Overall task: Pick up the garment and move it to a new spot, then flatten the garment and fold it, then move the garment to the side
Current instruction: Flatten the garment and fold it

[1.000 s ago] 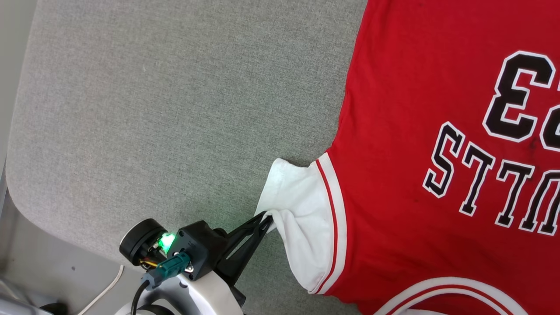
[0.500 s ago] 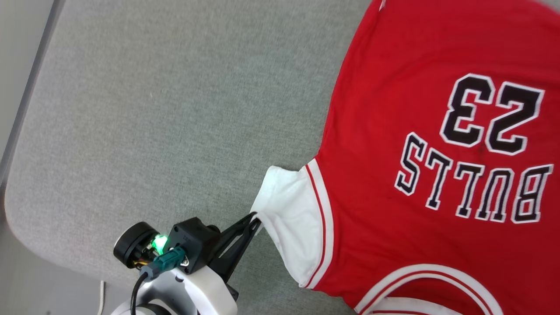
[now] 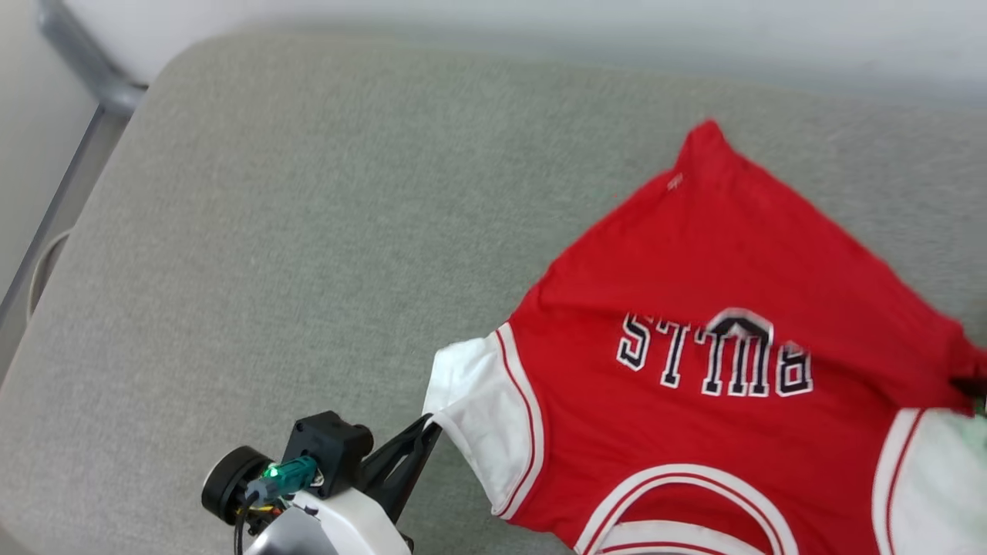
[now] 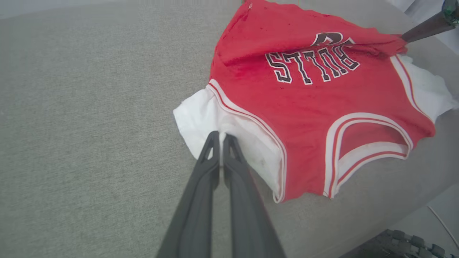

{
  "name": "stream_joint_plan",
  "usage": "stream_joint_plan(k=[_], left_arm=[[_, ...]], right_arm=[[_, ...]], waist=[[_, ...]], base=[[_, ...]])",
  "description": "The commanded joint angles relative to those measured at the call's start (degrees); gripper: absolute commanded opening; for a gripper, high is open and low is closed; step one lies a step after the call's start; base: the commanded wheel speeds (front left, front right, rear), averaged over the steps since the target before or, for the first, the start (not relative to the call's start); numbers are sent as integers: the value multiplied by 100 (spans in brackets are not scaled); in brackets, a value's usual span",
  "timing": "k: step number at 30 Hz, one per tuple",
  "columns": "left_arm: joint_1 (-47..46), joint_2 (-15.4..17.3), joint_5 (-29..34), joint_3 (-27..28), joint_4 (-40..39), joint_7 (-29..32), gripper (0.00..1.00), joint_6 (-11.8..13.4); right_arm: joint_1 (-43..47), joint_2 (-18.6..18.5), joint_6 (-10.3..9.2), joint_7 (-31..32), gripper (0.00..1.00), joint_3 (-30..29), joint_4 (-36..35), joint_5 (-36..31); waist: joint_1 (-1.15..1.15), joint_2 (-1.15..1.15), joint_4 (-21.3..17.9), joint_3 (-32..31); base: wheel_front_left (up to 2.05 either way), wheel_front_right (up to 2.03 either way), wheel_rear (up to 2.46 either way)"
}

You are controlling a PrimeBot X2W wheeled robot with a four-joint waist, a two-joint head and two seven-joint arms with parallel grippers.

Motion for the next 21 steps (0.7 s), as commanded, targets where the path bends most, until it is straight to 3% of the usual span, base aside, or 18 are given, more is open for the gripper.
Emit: stream_joint_plan(k=[1,7,15,21], left_arm=[[77,-39,-54,18,27,-52,0,33],[206,-149,-255,226,194,-288,0,169],[312,-341,-409,356,322,-505,0,315],[374,-450,-480,416,388,-642,0,354]], right_arm=[[221,36,-6,17,0,-26,-63,65],[1222,37,-6,303,0,8,-631,441],[2410,381,-6,451,0,-269,-1246,693],[2731,590,-6,362,0,-376,-1324,714]], waist=[[2,0,-258,-332],[2,0,-445,-654],[2,0,-544,-853],[2,0,-591,-891]], base=[[0,0,0],[0,0,0],[0,0,0],[0,0,0]])
